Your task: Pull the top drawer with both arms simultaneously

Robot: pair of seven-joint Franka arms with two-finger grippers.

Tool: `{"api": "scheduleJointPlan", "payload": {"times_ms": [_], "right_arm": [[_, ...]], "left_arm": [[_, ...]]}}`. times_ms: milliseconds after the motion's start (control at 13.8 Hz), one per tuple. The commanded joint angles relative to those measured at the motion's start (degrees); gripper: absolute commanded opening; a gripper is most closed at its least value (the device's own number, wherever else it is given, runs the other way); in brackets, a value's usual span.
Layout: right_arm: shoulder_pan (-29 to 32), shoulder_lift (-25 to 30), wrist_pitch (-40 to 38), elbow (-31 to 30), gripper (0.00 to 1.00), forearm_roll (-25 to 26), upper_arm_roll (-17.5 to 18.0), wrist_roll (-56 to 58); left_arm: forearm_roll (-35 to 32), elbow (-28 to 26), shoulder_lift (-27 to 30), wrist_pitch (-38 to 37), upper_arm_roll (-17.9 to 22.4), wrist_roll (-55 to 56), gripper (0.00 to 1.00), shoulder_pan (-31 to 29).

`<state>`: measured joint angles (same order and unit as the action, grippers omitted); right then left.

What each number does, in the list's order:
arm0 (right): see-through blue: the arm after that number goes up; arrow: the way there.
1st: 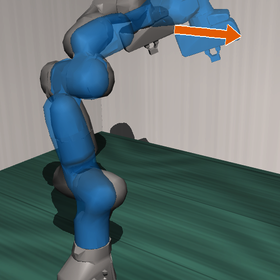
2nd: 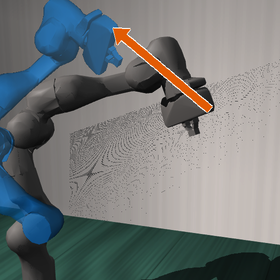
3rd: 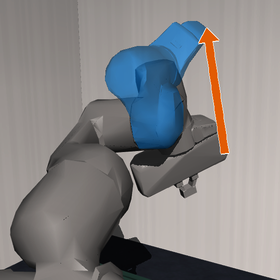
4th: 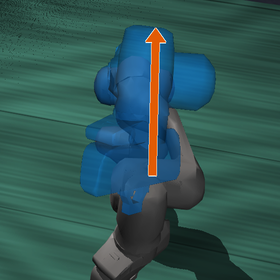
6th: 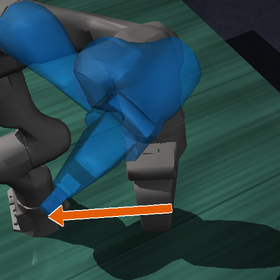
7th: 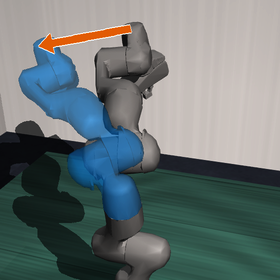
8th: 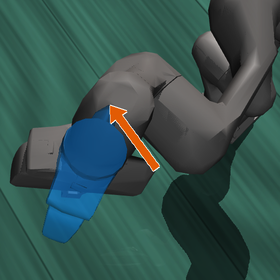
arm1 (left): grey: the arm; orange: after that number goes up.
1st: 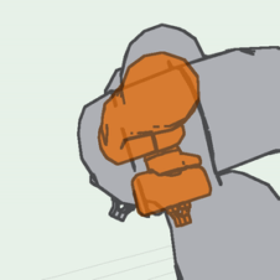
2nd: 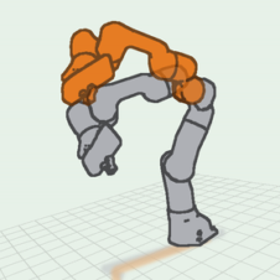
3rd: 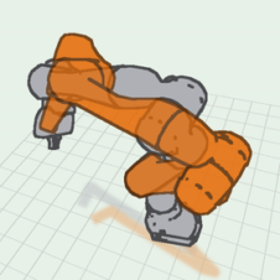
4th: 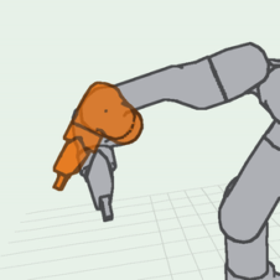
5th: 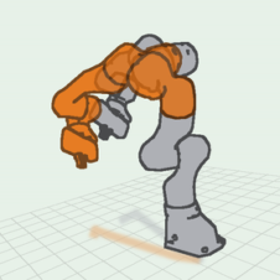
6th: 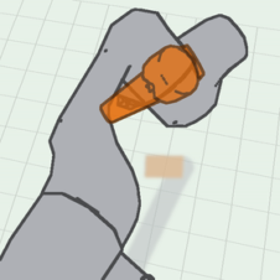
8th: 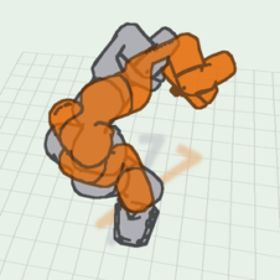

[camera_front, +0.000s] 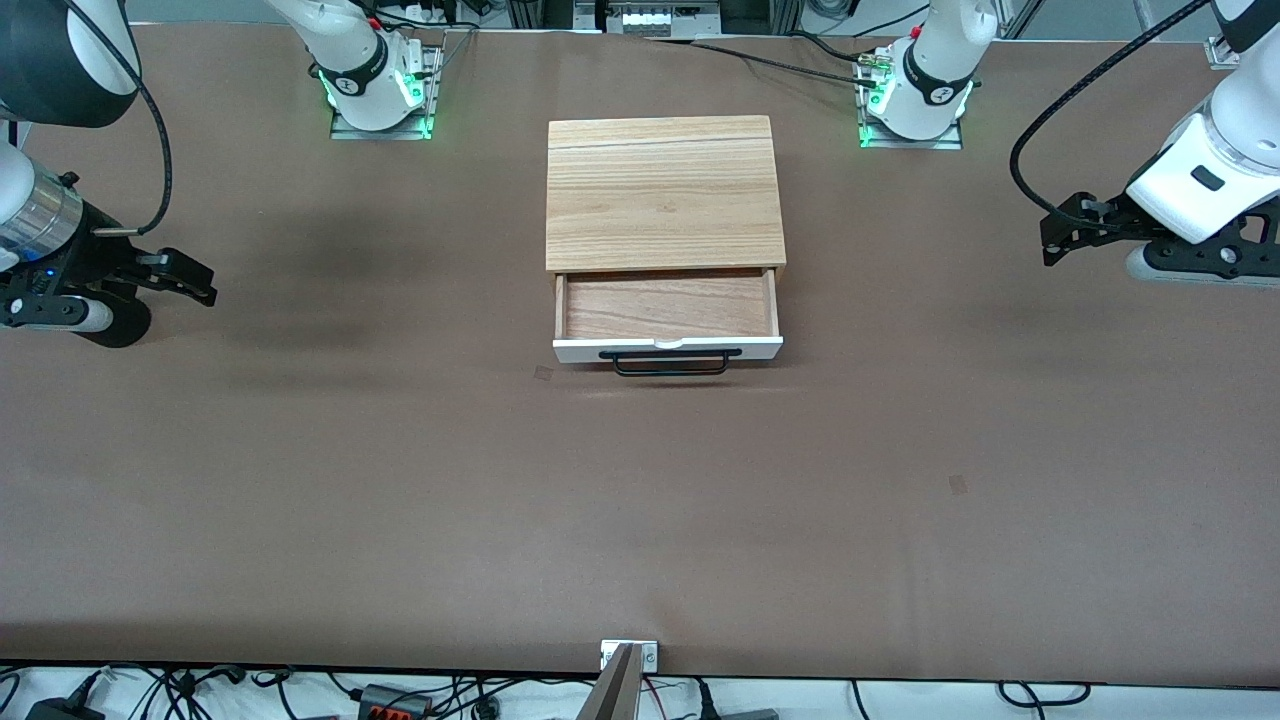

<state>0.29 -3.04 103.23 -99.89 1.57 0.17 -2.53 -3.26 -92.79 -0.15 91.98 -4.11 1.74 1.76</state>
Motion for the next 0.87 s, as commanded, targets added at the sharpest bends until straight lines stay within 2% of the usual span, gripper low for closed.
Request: {"api": "scheduleJointPlan", "payload": {"times_ms": [0, 799], "right_arm": [[0.59, 1.10, 1.45, -0.48, 1.00, 0.63, 0.71, -0.46], [0.50, 0.93, 0.75, -0.31, 1.00, 0.72, 0.89, -0.37]], "left_arm": [[1.06, 1.83, -0.38, -1.63, -0.11, 0.02, 1.00, -0.09], [1.15, 2.00, -0.55, -2.68, -0.46, 0.28, 1.00, 0.26]]}}
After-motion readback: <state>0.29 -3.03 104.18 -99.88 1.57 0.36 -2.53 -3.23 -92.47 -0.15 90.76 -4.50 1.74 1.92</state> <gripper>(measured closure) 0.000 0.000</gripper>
